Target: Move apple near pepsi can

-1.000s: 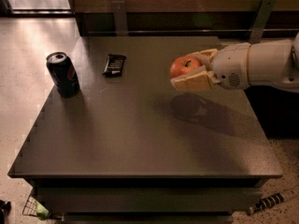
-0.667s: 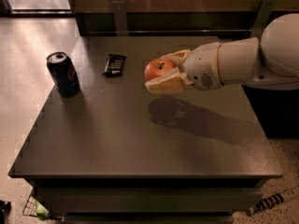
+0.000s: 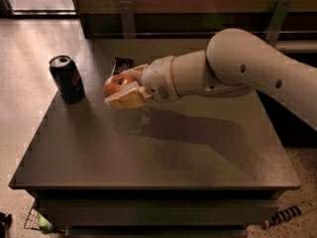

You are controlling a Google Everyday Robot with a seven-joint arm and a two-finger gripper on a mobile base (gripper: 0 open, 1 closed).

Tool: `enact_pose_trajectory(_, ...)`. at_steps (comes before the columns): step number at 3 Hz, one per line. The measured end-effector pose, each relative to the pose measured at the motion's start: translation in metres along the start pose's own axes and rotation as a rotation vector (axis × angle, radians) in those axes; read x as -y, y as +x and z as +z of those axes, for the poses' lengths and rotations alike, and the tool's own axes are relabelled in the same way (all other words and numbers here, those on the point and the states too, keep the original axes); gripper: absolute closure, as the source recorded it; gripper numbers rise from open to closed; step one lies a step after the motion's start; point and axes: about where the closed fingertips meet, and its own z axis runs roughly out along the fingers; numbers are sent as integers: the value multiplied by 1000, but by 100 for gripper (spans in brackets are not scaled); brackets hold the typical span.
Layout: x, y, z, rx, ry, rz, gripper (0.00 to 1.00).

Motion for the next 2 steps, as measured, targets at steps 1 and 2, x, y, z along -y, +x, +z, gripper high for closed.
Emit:
enact_pose_trajectory(1,-37,1,74,5,-174,-10,100)
enact_pose_trajectory(2,-48,0,98,-2,-235,-27,100)
